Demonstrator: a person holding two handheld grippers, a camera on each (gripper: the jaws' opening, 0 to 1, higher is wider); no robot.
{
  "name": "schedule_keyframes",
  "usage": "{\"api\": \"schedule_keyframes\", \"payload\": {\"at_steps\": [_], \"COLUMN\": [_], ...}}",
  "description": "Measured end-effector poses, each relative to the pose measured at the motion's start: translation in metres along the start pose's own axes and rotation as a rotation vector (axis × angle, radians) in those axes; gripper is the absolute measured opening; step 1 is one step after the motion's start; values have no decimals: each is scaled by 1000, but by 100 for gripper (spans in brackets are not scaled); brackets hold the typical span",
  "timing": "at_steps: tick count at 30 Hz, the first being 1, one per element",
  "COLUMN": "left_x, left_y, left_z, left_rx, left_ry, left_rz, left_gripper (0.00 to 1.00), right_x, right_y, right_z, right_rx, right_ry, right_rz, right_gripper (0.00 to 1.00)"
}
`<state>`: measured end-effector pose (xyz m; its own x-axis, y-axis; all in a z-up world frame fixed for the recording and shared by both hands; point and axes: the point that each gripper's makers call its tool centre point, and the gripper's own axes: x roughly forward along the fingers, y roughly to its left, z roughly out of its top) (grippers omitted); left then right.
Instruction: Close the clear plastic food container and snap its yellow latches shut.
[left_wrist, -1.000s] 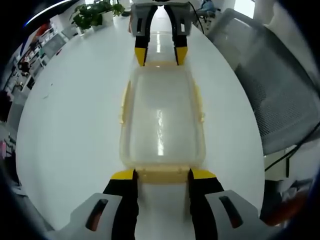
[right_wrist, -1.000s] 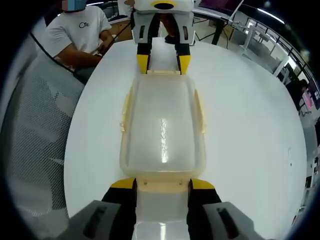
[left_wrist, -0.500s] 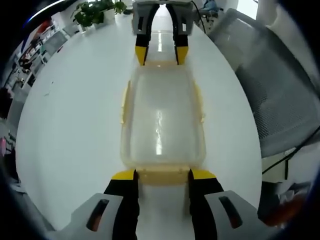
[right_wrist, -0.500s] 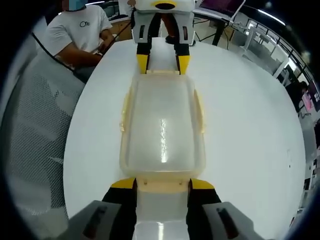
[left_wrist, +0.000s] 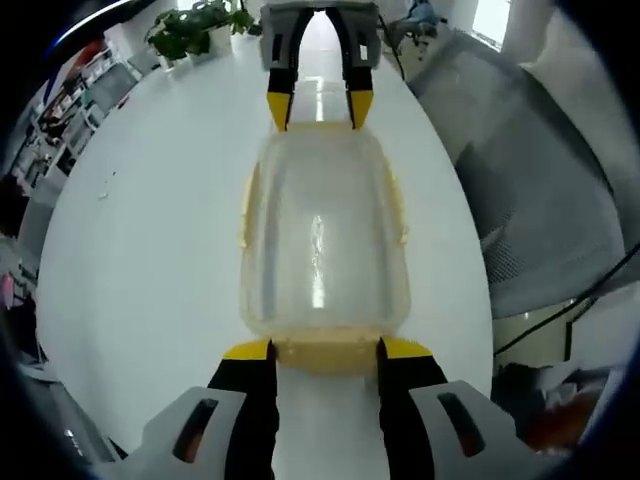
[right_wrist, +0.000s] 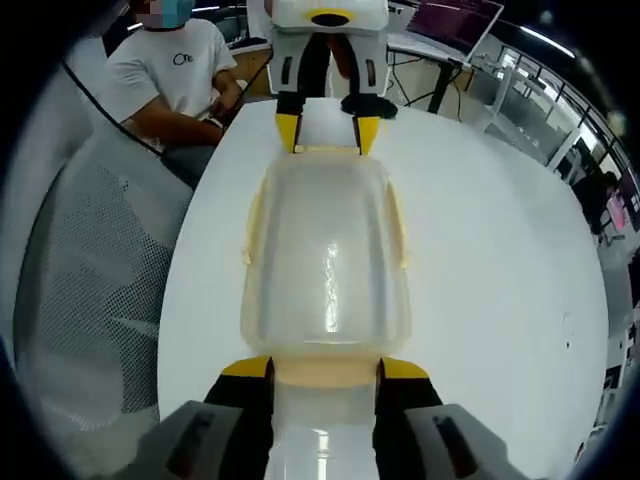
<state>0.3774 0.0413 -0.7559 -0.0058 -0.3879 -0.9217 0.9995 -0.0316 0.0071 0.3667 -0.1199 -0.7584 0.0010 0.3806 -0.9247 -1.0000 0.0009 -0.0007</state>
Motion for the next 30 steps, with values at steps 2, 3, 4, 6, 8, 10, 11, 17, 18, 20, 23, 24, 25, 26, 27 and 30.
{"api": "schedule_keyframes", "payload": {"at_steps": [2,3,4,6,8,10,11,17,18,20,23,24,25,26,27,30], "left_x": [-6,-10,-12,-16,-21,-24,-25,-34,-35,-37,-42,-43,-44,-44,-45,-45], "left_y": [-1,-2,-3,-5,-7,-9,-11,-15,-15,-17,-16,-16,-16,-17,-17,-17], "left_z": [4,7,9,11,15,18,19,33,36,40,47,49,51,55,57,67], "left_rx": [1,-5,-7,-7,-6,-8,-10,-9,-8,-4,-8,-9,-9,-9,-8,-7], "left_ry": [6,3,3,9,12,18,21,23,25,34,37,37,38,39,40,44], "left_rz": [8,8,6,3,-1,-6,-9,-2,0,2,4,6,8,12,13,13], "left_gripper": [36,37,37,37,37,37,37,37,37,37,37,37,36,36,36,36], "right_x": [-6,-9,-11,-18,-22,-27,-29,-43,-45,-51,-58,-62,-64,-66,-69,-76], "right_y": [0,0,1,5,7,9,10,14,14,14,15,15,14,14,15,15], "right_z": [1,1,1,3,3,4,4,0,-1,-2,-4,-5,-6,-7,-10,-16], "right_rx": [-4,-7,-8,0,-1,-2,-4,-7,-10,-16,-21,-23,-24,-25,-25,-29], "right_ry": [-4,-3,-6,-19,-20,-22,-23,-24,-21,-21,-22,-22,-23,-23,-23,-21], "right_rz": [-3,-4,-3,5,8,12,15,16,14,12,8,5,3,2,1,-1], "right_gripper": [37,37,37,37,37,37,37,37,37,37,37,37,37,37,37,37]}}
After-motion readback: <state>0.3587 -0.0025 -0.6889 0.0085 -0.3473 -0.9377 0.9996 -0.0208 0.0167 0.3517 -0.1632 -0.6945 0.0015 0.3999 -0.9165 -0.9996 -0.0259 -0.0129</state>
